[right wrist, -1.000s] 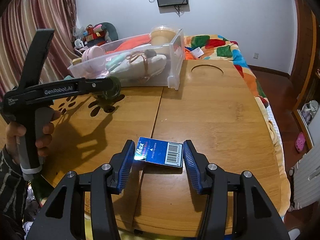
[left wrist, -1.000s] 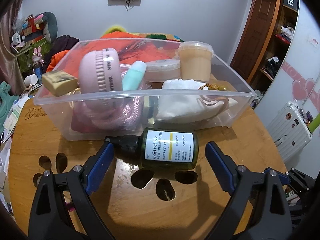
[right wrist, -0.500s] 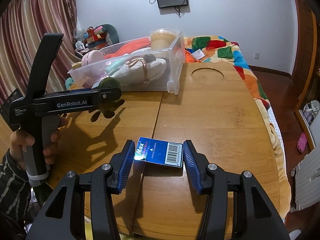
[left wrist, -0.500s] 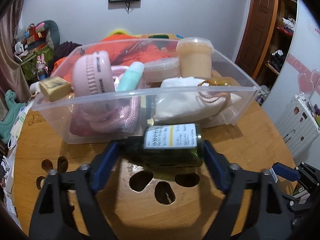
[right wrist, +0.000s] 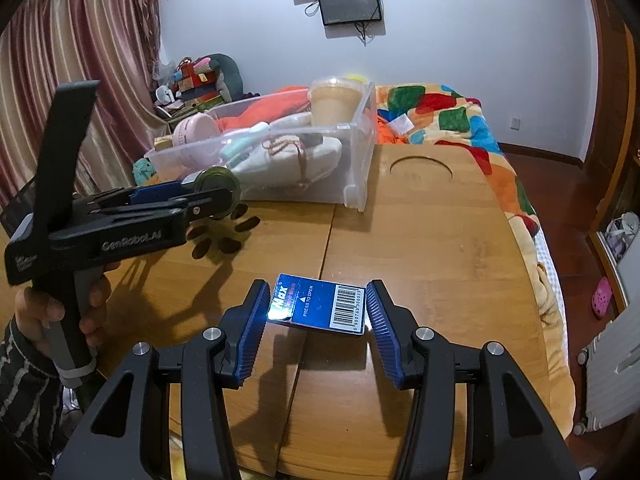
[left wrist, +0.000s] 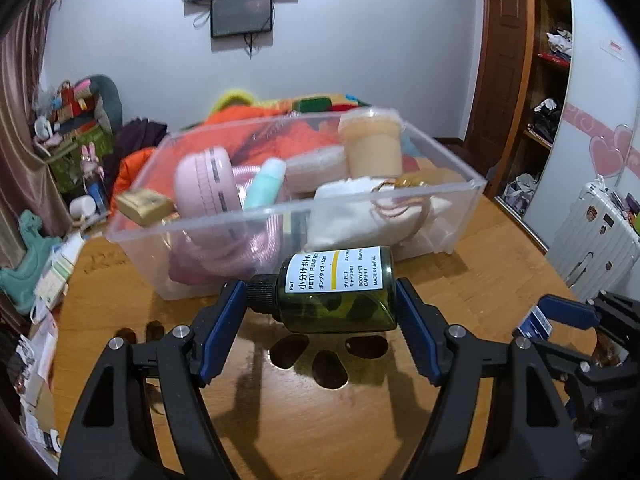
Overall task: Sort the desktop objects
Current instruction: 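Grasp the green glass bottle with the left tool, then carry the green bottle and blue card into the clear box and open both tools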
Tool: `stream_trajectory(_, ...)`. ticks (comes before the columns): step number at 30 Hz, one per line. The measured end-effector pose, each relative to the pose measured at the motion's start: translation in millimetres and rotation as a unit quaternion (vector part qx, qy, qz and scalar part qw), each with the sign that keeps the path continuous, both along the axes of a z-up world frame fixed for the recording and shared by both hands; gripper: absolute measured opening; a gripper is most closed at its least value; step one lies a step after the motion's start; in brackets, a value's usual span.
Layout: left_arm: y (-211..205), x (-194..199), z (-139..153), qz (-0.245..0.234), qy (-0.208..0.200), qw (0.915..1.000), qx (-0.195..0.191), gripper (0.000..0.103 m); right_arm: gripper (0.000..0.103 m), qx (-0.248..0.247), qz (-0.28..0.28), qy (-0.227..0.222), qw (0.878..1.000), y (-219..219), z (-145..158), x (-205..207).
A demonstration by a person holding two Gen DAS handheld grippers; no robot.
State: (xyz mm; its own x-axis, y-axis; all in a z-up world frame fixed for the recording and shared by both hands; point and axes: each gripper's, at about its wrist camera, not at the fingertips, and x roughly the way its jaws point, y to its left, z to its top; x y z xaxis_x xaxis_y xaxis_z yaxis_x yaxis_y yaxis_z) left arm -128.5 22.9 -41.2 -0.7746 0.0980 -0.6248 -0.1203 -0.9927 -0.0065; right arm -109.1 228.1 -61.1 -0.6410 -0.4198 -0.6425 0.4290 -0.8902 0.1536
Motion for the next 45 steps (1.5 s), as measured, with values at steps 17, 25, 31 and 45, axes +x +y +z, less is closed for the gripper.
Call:
stream_trajectory(17,-23,26,47,0.003,0.070,0.9972,0.028,0.073,0.046,0.012,0.015,0.092,0.996,-20,64,-21)
stream_trajectory(25,-36,13,62,0.001,0.080,0.9956,0.049,0.074,0.046,0.005,0.025,0.124,0.992,-32,84,-40)
stream_trajectory(31,-31,-9,60,-0.008,0.070,0.9963,0.050,0.073,0.046,-0.001,0.027,0.118,0.993,-43,81,-63)
stream_trajectory(45,-18,-45,45,-0.023,0.046,0.9983,0.027,0.073,0.046,0.028,0.030,0.081,0.996,-62,53,-116)
